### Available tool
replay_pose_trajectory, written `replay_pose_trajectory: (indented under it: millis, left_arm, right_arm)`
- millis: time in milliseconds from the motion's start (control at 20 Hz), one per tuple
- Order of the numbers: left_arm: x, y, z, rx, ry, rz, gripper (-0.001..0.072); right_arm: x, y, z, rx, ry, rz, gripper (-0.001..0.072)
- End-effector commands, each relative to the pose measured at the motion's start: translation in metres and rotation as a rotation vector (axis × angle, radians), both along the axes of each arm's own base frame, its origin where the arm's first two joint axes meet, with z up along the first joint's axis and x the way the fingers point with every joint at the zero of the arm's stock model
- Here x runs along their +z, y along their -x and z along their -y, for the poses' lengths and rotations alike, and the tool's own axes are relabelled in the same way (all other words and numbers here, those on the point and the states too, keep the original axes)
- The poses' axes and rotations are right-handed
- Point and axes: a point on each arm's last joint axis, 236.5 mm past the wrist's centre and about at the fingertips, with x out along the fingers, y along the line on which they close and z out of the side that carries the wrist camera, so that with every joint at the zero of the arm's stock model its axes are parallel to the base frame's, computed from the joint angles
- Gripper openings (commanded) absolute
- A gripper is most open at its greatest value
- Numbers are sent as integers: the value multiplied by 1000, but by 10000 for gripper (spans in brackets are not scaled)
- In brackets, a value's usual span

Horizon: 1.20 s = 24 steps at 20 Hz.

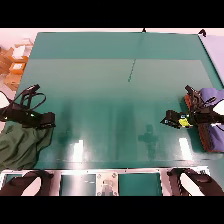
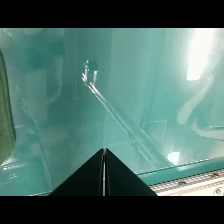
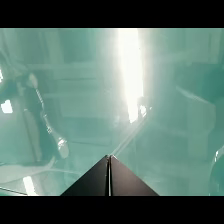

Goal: Fold the shirts.

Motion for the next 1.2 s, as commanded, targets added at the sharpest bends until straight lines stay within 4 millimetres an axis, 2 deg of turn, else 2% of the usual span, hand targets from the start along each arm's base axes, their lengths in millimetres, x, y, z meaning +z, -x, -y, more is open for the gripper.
replay_pose_trajectory:
  millis: [0,100,150,200,250,300,400,550,650,800,850,900,950,1000,1150]
  left_arm:
    - [-4,9,-10,34,-40,-50,25]
    - [-8,31,-33,38,-144,-139,25]
    - [-9,44,-56,55,-244,-187,25]
    - [-9,56,-85,92,-366,-229,68]
    - [-6,66,-109,95,-472,-269,474]
    - [-3,73,-135,106,-589,-291,710]
    - [-4,80,-177,112,-758,-308,720]
    - [-38,91,-209,191,-735,-313,720]
    - [-65,103,-225,172,-684,-354,720]
    - [-103,108,-232,105,-588,-403,720]
    - [-112,107,-232,85,-581,-417,711]
    - [-118,107,-232,75,-572,-427,544]
    - [-120,105,-232,68,-570,-433,218]
    - [-118,100,-234,70,-571,-424,27]
    - [-92,80,-241,113,-569,-398,24]
  right_arm:
    - [0,1,-1,1,-1,-1,19]
    - [0,1,-1,1,-1,-1,19]
    - [0,1,-1,1,-1,-1,19]
    - [0,1,-1,1,-1,-1,19]
    - [0,0,-1,1,-1,-1,19]
    - [0,1,-1,1,-1,-1,19]
    - [0,0,-1,1,-1,-1,19]
    - [0,0,-1,1,-1,-1,19]
    - [0,0,-1,1,-1,-1,19]
    - [0,1,-1,1,-1,-1,19]
    - [0,1,-1,1,-1,-1,19]
    - [0,1,-1,1,-1,-1,20]
    - [0,1,-1,1,-1,-1,19]
    - [0,1,-1,1,-1,-1,19]
    - [0,0,-1,1,-1,-1,19]
